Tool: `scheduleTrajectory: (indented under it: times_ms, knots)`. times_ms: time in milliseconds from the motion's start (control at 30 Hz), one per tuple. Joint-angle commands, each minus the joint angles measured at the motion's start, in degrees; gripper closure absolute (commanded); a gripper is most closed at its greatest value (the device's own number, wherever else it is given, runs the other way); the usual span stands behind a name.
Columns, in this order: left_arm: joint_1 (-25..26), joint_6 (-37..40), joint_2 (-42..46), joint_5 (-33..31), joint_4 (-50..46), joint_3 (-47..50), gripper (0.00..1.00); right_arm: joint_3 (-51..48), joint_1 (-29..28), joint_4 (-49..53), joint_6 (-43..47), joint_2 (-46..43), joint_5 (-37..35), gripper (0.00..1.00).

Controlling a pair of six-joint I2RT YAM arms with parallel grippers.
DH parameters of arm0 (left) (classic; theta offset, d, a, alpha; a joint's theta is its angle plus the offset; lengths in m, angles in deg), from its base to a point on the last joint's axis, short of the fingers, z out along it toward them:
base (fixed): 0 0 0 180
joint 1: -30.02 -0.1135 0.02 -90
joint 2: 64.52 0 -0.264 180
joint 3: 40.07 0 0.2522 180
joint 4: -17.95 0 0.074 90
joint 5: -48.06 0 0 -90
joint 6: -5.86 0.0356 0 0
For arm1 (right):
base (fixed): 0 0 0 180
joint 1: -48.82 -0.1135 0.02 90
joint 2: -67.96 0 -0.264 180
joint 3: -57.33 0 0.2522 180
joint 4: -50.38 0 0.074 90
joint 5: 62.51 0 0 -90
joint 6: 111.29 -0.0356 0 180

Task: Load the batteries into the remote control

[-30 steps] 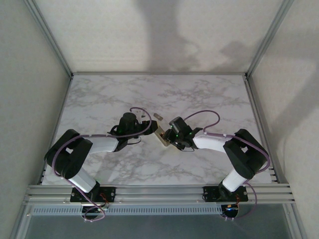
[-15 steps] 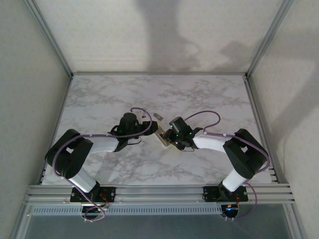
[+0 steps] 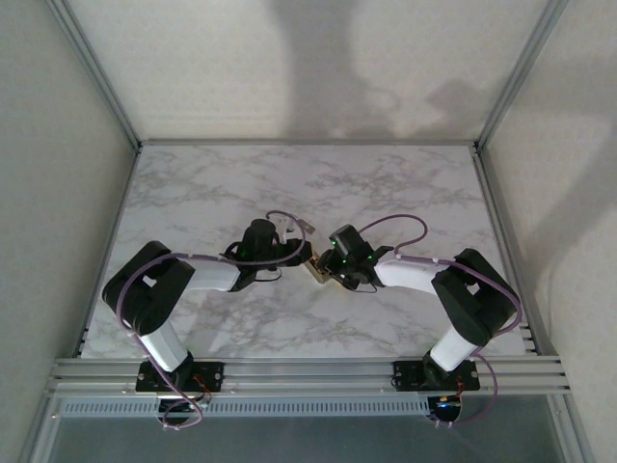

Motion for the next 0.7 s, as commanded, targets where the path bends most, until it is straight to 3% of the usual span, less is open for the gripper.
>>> scheduleTrajectory:
  times_ms: [0, 667]
  knots:
    - [0.4, -0.3, -1.8, 1.2, 0.4, -1.8, 0.87, -2.2, 1.2, 4.9, -0.2, 2.8, -2.8, 0.47]
    - [1.1, 0.7, -5.2, 2.8, -1.3, -3.9, 0.87, -2.3, 1.2, 4.0, 0.2, 3.5, -2.2, 0.49]
